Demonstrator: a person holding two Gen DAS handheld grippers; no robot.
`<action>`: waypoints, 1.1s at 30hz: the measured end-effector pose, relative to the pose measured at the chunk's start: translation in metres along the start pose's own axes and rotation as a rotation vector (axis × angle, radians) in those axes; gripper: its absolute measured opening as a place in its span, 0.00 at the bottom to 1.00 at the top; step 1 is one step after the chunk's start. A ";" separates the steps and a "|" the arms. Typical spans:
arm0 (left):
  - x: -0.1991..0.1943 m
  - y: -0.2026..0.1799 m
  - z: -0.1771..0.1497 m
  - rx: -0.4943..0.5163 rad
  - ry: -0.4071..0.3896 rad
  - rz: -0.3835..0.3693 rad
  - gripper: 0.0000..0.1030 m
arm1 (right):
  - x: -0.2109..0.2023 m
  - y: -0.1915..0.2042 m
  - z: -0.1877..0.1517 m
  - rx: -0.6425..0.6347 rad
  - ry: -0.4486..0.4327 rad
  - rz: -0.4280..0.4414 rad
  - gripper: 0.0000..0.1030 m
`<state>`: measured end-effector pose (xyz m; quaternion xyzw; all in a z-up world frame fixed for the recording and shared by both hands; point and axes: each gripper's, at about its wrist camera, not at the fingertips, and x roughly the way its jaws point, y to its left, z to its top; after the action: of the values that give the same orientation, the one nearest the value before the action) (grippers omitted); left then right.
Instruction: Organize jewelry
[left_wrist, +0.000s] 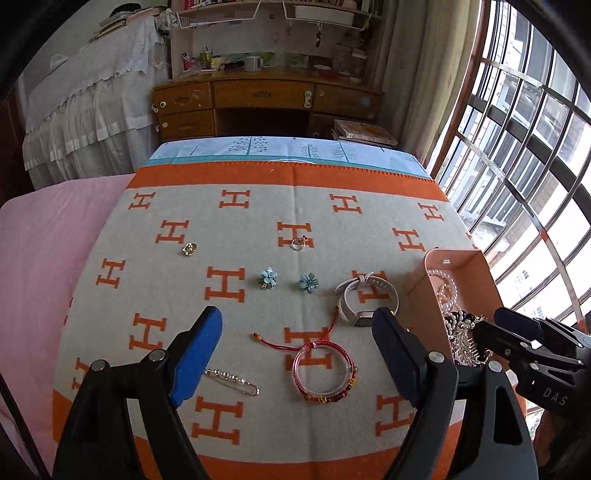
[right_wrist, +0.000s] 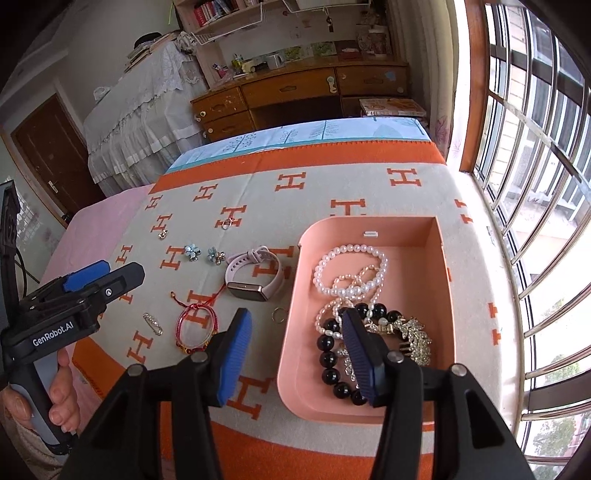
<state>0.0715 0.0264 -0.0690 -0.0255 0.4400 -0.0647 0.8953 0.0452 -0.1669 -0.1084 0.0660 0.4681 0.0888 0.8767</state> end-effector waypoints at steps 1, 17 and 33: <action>-0.002 0.002 0.001 -0.003 -0.007 0.001 0.79 | -0.001 0.004 0.002 -0.015 -0.004 0.003 0.50; -0.035 0.049 0.038 -0.069 -0.112 0.057 0.80 | -0.024 0.055 0.060 -0.135 -0.111 0.070 0.50; -0.024 0.104 0.074 -0.085 -0.135 0.173 0.89 | 0.031 0.094 0.108 -0.223 -0.007 0.074 0.50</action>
<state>0.1259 0.1317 -0.0156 -0.0296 0.3815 0.0337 0.9233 0.1426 -0.0724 -0.0550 -0.0142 0.4496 0.1725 0.8763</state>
